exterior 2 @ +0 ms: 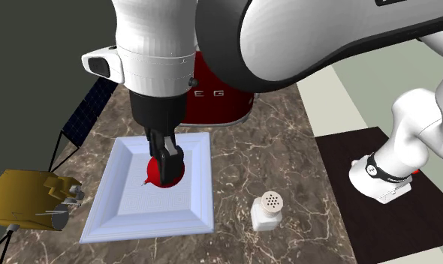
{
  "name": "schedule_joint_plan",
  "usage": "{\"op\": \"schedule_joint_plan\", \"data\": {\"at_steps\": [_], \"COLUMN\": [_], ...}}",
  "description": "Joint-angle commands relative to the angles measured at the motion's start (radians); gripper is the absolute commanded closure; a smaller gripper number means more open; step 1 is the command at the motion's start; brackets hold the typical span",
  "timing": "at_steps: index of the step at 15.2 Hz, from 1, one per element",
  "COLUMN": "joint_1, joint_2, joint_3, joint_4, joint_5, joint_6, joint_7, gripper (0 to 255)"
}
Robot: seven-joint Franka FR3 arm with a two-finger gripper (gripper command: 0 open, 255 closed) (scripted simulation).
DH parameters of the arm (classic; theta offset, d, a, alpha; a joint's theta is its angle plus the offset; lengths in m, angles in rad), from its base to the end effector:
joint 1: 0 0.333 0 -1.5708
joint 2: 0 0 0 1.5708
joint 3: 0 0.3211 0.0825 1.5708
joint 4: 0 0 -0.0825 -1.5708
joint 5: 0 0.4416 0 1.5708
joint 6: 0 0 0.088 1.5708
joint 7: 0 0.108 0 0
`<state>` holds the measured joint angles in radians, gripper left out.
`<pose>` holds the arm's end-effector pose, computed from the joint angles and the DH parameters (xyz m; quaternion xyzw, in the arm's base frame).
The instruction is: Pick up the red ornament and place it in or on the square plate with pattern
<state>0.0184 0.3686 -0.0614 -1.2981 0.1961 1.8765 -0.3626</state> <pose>0.7489 -0.0093 0.5569 -0.9807 -0.1416 -0.1196 0.0624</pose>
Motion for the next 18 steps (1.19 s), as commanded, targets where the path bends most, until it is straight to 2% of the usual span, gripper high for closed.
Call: {"op": "schedule_joint_plan", "data": {"at_steps": [1, 6, 10, 18], "joint_1": [0.000, 0.000, -0.014, -0.014], "joint_2": [0.003, 0.003, -0.006, -0.006], "joint_3": [0.000, 0.000, -0.005, -0.005], "joint_4": [-0.003, -0.006, 0.106, 0.106], "joint_5": [0.000, 0.000, -0.001, -0.001], "joint_6": [-0.001, 0.001, -0.120, -0.120], "joint_7": [0.000, -0.001, 0.005, 0.005], "gripper": [0, 0, 0, 0]}}
